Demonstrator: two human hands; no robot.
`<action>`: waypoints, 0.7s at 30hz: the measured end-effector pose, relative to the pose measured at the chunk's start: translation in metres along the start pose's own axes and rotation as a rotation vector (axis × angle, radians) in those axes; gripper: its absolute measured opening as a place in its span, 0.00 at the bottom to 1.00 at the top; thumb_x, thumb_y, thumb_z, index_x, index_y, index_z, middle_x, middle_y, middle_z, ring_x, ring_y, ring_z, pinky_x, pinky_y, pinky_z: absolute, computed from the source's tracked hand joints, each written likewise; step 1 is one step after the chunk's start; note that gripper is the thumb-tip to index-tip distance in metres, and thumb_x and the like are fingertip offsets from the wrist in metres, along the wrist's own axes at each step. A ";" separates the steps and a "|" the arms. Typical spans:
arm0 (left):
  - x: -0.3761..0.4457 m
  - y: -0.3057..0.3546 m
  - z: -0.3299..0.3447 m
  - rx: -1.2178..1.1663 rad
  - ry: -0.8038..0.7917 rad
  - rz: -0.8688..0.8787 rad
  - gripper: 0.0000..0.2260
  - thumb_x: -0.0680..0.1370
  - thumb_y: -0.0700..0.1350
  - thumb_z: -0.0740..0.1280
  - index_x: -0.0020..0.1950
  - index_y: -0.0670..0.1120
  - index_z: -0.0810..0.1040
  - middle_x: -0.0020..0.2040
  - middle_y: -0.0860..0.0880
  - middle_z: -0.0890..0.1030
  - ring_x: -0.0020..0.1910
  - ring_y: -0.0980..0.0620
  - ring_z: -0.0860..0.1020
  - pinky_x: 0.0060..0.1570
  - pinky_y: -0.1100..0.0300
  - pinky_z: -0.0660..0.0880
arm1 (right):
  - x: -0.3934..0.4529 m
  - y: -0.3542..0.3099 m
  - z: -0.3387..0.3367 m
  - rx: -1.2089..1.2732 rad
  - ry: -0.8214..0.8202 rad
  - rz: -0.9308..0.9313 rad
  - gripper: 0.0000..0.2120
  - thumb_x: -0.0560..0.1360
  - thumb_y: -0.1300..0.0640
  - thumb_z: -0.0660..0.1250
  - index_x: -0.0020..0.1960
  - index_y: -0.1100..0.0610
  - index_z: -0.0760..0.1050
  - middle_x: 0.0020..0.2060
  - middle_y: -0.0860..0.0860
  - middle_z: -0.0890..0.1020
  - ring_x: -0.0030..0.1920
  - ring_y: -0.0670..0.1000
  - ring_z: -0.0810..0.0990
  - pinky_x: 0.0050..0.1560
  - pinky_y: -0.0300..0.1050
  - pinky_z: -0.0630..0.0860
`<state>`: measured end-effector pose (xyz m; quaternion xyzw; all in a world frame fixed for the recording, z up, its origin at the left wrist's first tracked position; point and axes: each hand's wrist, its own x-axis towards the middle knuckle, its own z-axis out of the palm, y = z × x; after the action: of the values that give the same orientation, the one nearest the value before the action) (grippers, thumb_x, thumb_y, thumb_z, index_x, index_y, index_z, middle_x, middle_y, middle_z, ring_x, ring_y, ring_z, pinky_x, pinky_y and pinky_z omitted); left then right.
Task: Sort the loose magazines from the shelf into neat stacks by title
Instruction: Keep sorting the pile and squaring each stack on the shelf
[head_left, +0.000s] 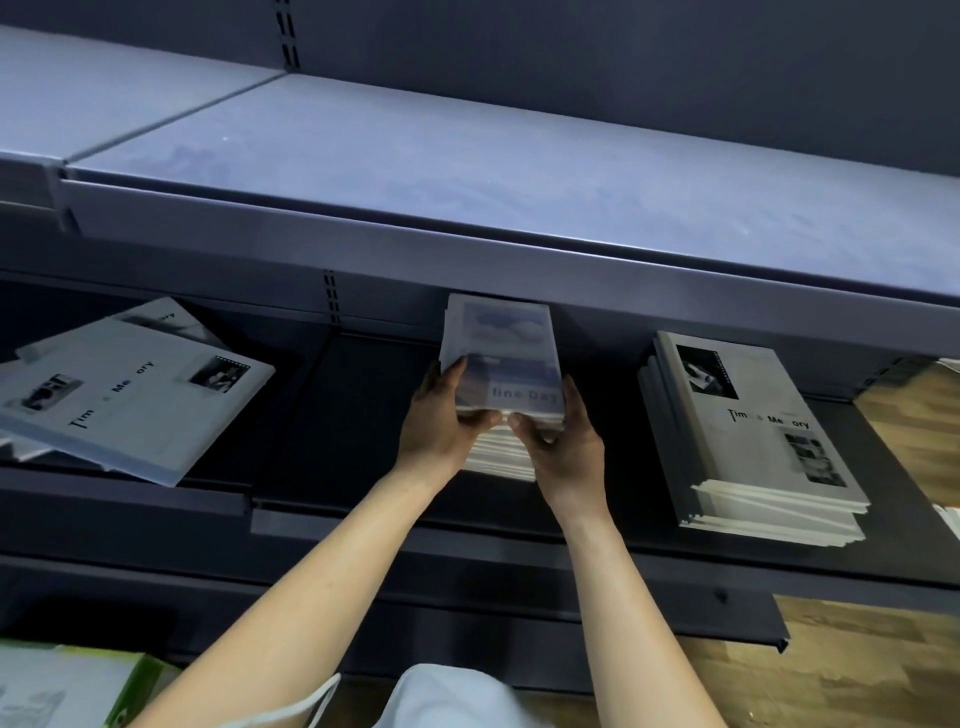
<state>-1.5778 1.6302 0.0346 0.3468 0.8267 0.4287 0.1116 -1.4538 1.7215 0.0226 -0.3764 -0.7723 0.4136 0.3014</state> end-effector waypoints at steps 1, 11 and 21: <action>0.000 -0.001 0.001 0.006 0.003 -0.001 0.36 0.74 0.55 0.72 0.78 0.54 0.59 0.75 0.48 0.64 0.72 0.46 0.66 0.67 0.47 0.71 | 0.001 0.001 0.001 -0.003 -0.003 0.011 0.41 0.73 0.46 0.73 0.79 0.50 0.56 0.63 0.48 0.79 0.54 0.42 0.81 0.55 0.31 0.76; -0.005 -0.001 0.001 0.114 -0.046 -0.001 0.37 0.76 0.60 0.66 0.79 0.58 0.50 0.74 0.44 0.60 0.71 0.44 0.65 0.64 0.46 0.73 | -0.001 0.002 0.002 -0.074 -0.024 -0.023 0.44 0.74 0.42 0.71 0.80 0.50 0.51 0.74 0.52 0.67 0.68 0.50 0.74 0.66 0.47 0.75; -0.037 0.002 -0.011 0.383 0.021 0.002 0.37 0.76 0.65 0.63 0.80 0.58 0.49 0.80 0.45 0.47 0.79 0.43 0.49 0.75 0.45 0.58 | -0.026 -0.008 -0.012 -0.287 -0.052 -0.129 0.42 0.73 0.36 0.68 0.80 0.42 0.51 0.81 0.52 0.46 0.80 0.54 0.41 0.79 0.57 0.48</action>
<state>-1.5549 1.5992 0.0390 0.3581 0.8939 0.2674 0.0345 -1.4338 1.7019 0.0314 -0.3544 -0.8537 0.2883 0.2502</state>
